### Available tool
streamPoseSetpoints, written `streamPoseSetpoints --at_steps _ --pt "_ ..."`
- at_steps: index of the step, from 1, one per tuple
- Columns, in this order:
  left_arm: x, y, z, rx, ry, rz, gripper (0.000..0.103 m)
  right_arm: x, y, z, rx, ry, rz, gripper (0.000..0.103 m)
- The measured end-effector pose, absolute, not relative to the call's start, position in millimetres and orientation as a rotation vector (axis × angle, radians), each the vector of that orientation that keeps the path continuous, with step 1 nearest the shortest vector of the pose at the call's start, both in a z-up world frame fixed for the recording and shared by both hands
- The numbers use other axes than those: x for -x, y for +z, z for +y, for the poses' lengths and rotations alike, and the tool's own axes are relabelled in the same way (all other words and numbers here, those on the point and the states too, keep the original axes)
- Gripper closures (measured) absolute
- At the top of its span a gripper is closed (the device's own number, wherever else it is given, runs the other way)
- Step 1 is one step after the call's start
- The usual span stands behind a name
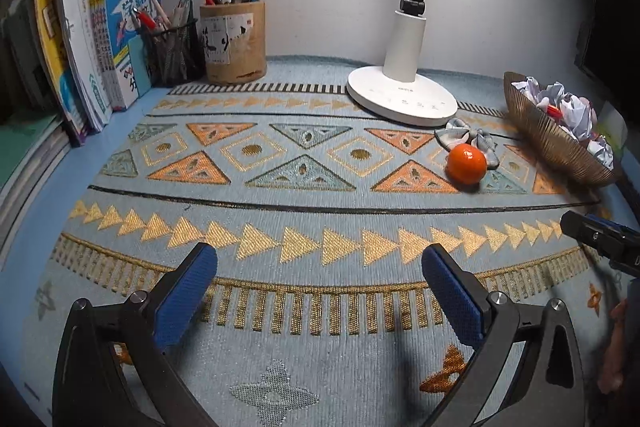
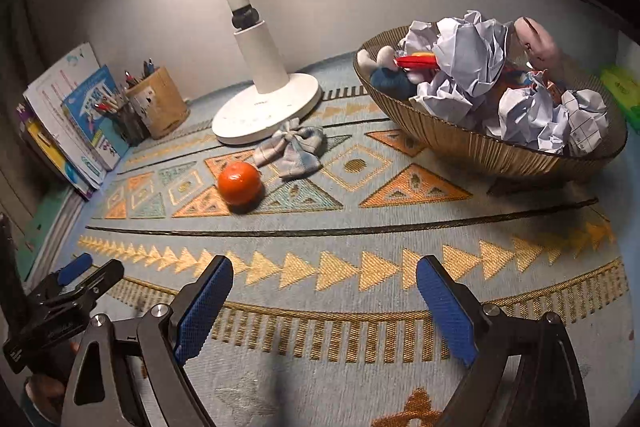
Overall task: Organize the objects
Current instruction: 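Grasp the orange with the left tool while the right tool grasps the plaid bow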
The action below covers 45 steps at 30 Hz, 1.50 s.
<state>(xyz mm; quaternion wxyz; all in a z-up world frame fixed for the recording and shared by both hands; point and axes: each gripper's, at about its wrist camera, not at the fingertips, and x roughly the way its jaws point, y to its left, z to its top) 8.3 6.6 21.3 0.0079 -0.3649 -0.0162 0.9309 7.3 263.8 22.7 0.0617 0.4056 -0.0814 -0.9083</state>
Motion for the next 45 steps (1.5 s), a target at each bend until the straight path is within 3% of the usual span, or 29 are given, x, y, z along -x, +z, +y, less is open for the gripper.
streamPoseSetpoints --at_steps 9,23,26,28,30,33,38,43,45 --pt "-1 16 8 1.237 2.91 -0.025 0.001 -10 22 251 -1.216 -2.836 -0.083 0.008" --pt "-3 18 17 1.199 2.869 0.019 0.001 -5 22 256 -1.269 -2.834 -0.096 0.008" --pt "8 24 24 1.207 2.741 0.01 0.007 3 35 265 -1.272 -2.749 -0.261 0.012" --pt "21 32 32 1.179 2.674 -0.04 0.008 17 49 268 -1.238 -2.642 -0.432 0.016" --pt "39 34 45 1.166 2.604 -0.074 0.008 38 58 262 -1.223 -2.583 -0.486 0.016" --pt "64 26 67 1.199 2.571 -0.029 0.015 67 56 245 -1.225 -2.645 -0.428 0.018" --pt "86 14 86 1.219 2.502 0.006 0.017 107 29 233 -1.296 -2.663 -0.434 0.019" --pt "98 9 108 1.218 2.441 0.075 0.017 131 16 223 -1.337 -2.747 -0.297 0.02" --pt "102 7 113 1.23 2.438 0.096 0.025 136 13 221 -1.334 -2.735 -0.278 0.02"
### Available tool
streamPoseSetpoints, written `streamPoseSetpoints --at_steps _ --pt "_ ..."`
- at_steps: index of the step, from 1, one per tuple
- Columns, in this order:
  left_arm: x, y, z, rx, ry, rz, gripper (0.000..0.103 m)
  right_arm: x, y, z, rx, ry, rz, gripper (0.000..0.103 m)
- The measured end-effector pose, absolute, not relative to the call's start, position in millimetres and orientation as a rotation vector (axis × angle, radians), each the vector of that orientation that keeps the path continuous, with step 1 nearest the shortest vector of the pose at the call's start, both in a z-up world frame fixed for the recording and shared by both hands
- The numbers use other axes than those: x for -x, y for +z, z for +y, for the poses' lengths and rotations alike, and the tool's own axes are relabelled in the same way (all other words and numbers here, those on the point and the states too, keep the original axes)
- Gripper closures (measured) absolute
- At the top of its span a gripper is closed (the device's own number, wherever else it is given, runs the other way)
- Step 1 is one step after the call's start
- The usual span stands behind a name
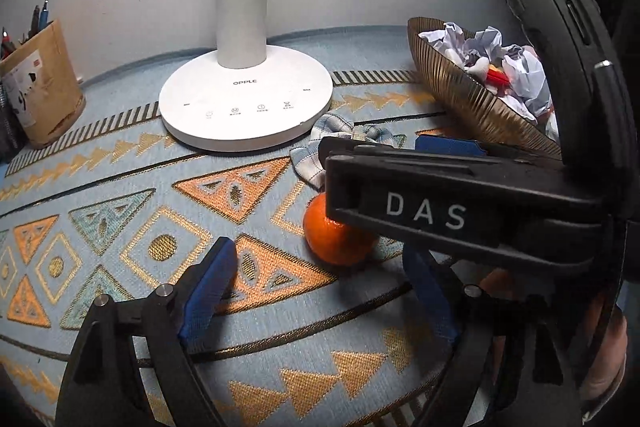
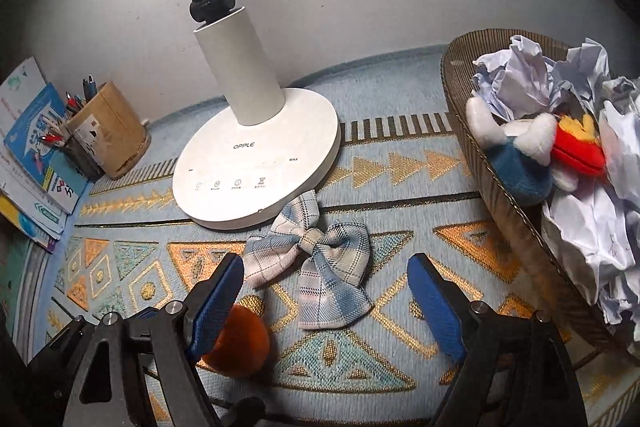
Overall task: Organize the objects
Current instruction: 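Grasp the orange with the left tool while the right tool grasps the plaid bow, then lift and carry the orange and plaid bow over the bowl with both tools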
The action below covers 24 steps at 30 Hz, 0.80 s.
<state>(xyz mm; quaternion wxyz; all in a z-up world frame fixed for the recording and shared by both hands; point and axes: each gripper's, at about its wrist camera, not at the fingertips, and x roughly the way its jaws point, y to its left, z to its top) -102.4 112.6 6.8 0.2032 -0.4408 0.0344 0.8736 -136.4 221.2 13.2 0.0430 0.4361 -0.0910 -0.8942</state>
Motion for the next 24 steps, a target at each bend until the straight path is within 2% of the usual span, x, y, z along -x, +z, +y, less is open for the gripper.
streamPoseSetpoints --at_steps 1,4,5,6,7,10,12,15,24 --pt "105 6 113 1.236 2.434 0.089 0.033 139 11 222 -1.338 -2.715 -0.29 0.023" --pt "111 5 115 1.238 2.422 0.07 0.043 144 10 221 -1.346 -2.72 -0.269 0.032" --pt "111 5 115 1.233 2.419 0.071 0.05 146 10 220 -1.348 -2.719 -0.25 0.036" --pt "111 6 114 1.222 2.408 0.061 0.063 146 10 218 -1.349 -2.731 -0.217 0.038" --pt "110 6 113 1.214 2.407 0.051 0.067 146 9 215 -1.361 -2.753 -0.172 0.04" --pt "109 7 109 1.214 2.416 0.049 0.067 146 9 210 -1.355 -2.742 -0.125 0.05" --pt "105 9 107 1.211 2.446 0.066 0.067 145 9 207 -1.355 -2.753 -0.086 0.07" --pt "95 13 91 1.209 2.5 0.035 0.067 137 11 204 -1.345 -2.796 -0.029 0.071" --pt "23 20 9 1.259 2.656 -0.07 0.067 50 45 197 -1.244 -2.578 -0.069 0.072"
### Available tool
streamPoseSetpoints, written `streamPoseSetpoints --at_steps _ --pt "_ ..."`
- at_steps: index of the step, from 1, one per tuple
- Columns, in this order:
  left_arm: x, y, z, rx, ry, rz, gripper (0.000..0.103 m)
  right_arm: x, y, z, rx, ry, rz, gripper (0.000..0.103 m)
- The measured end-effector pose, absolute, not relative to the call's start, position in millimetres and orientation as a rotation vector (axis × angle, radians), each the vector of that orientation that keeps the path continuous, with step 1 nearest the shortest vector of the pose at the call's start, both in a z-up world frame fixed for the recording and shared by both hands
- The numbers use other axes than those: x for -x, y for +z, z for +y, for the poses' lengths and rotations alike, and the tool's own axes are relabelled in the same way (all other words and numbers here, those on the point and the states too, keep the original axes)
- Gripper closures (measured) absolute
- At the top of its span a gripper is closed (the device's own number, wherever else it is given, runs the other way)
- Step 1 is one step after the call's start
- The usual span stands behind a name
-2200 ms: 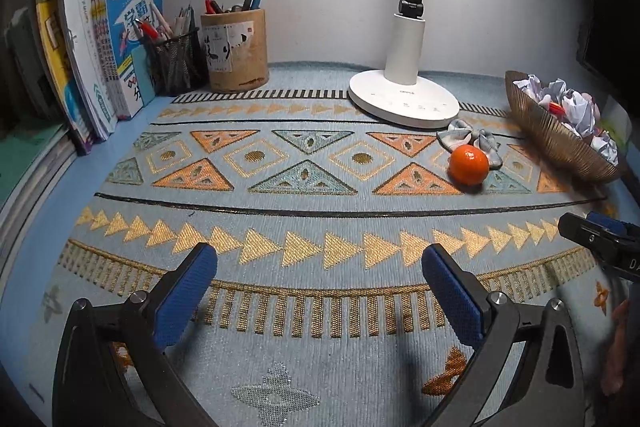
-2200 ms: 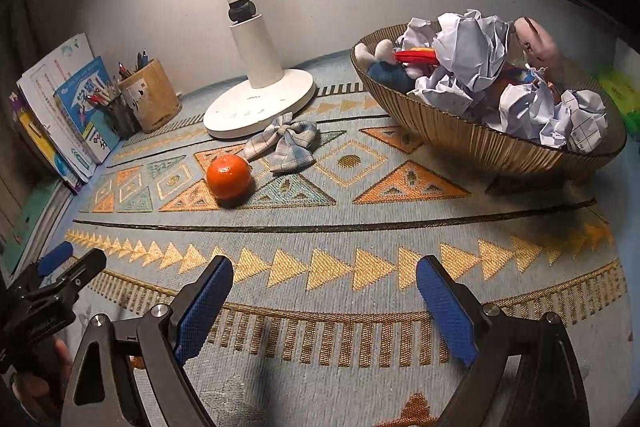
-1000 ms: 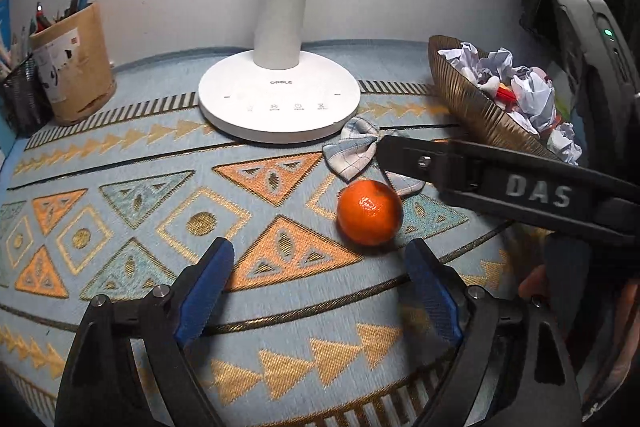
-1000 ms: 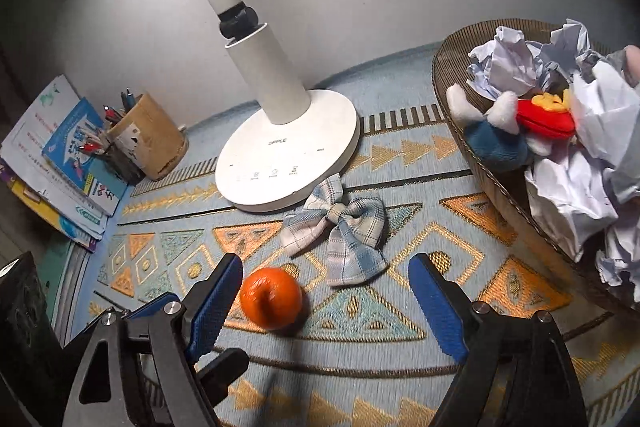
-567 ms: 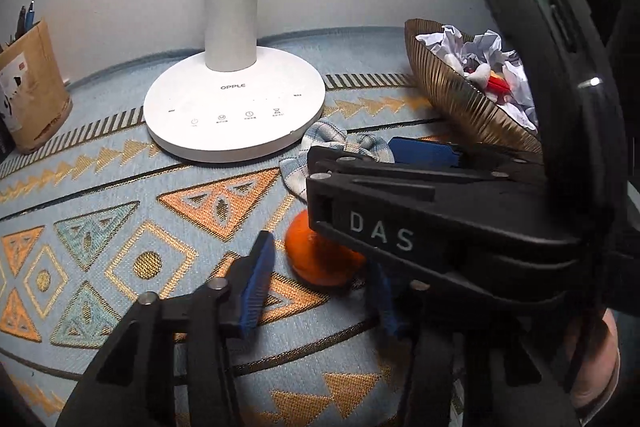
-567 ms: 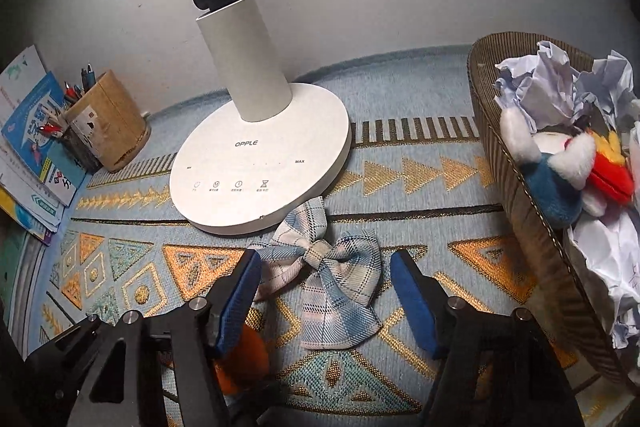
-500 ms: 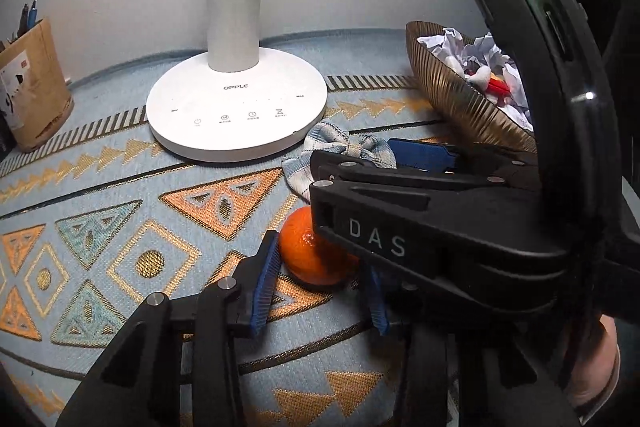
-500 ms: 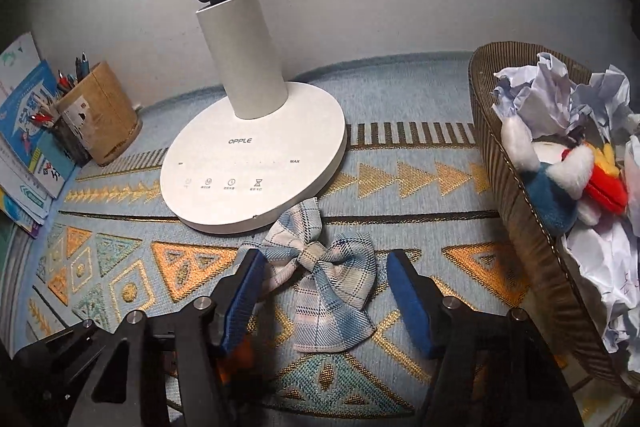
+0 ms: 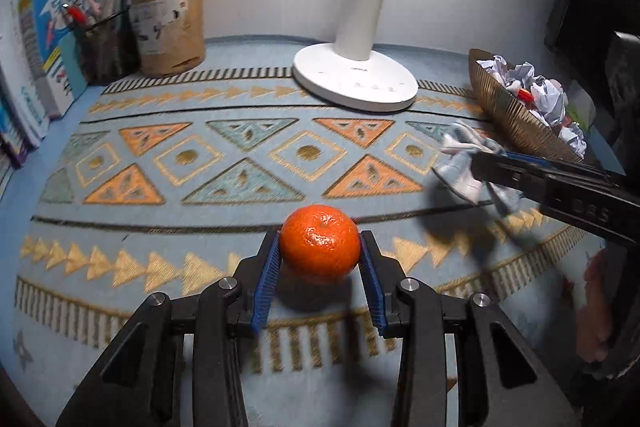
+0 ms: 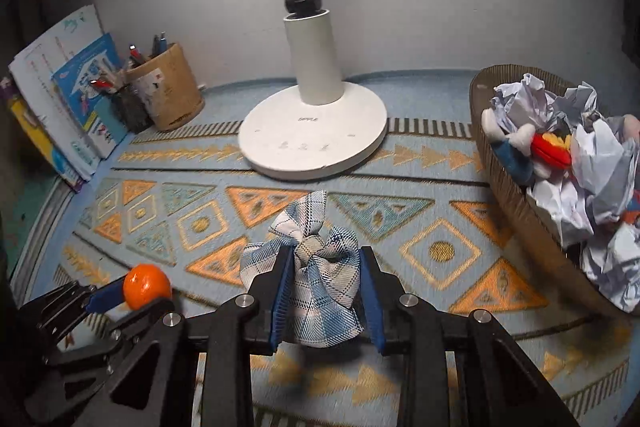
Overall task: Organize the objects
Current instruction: 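Lift and carry the orange and plaid bow over the bowl with both tools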
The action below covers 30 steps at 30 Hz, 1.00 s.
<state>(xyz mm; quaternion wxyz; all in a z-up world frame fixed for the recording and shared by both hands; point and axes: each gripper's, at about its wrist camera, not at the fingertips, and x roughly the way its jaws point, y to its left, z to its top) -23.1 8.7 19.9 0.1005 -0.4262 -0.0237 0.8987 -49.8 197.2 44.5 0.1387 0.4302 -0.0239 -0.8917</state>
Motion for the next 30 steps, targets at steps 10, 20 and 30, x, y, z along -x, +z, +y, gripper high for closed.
streamPoseSetpoints --at_steps 10,20,30 --pt "-2 13 -30 1.201 2.781 -0.178 0.067 3 9 184 -1.337 -2.428 0.112 0.071" --pt "-7 14 -14 1.181 2.773 -0.052 0.066 -24 7 201 -1.351 -2.419 -0.049 0.05" --pt "-7 13 -16 1.184 2.776 -0.071 0.066 -19 5 173 -1.371 -2.504 0.02 0.039"
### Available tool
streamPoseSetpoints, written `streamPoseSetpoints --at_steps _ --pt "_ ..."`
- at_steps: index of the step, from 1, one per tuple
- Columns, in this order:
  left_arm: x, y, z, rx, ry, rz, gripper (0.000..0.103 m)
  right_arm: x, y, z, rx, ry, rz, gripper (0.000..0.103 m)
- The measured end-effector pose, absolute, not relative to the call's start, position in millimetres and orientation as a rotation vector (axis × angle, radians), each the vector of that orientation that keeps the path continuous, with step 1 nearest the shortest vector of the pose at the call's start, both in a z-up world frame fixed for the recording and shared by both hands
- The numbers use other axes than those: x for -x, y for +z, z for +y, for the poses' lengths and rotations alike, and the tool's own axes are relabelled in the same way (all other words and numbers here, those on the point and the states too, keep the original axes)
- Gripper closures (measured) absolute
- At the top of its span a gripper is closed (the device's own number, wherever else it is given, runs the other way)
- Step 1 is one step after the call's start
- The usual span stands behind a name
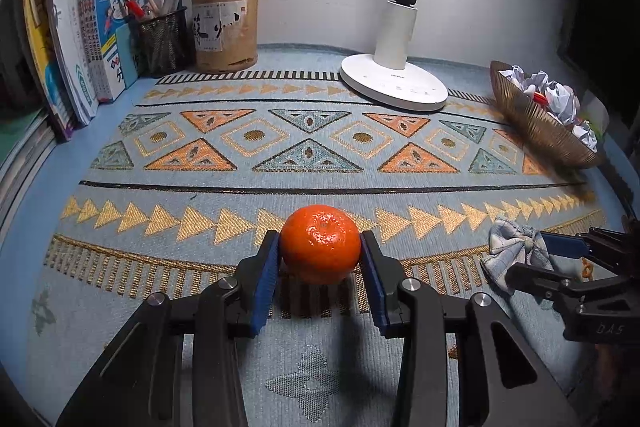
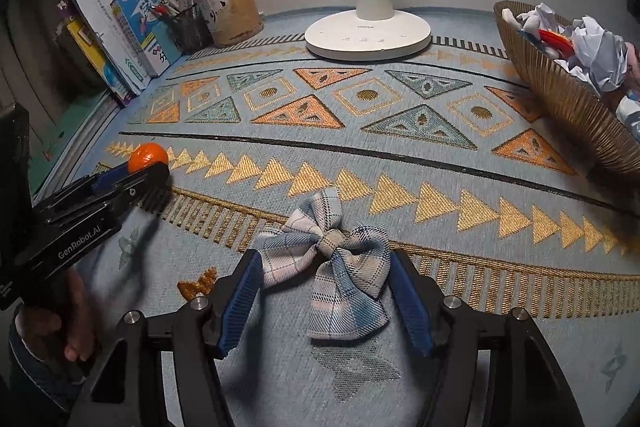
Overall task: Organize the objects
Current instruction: 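Lift and carry the orange and plaid bow over the bowl with both tools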
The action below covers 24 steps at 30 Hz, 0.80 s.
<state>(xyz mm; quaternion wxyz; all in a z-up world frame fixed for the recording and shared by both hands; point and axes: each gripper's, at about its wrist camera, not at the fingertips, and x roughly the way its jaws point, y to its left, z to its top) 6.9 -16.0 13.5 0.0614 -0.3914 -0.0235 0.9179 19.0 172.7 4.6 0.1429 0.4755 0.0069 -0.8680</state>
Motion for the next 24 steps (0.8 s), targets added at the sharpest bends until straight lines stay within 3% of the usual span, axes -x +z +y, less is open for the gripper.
streamPoseSetpoints --at_steps 4,6,13,19,24 --pt "-6 13 -16 1.189 2.777 -0.066 0.066 -27 2 158 -1.287 -2.57 0.181 0.041" --pt "-6 13 -15 1.189 2.777 -0.058 0.066 -27 4 162 -1.265 -2.57 0.168 0.072" --pt "-6 13 -15 1.193 2.777 -0.052 0.066 -22 17 188 -1.239 -2.624 0.111 0.075" --pt "-5 12 -13 1.201 2.771 -0.036 0.066 -17 13 217 -1.237 -2.678 -0.048 0.075" --pt "-5 12 -14 1.202 2.771 -0.033 0.066 -21 12 210 -1.223 -2.69 0.015 0.075"
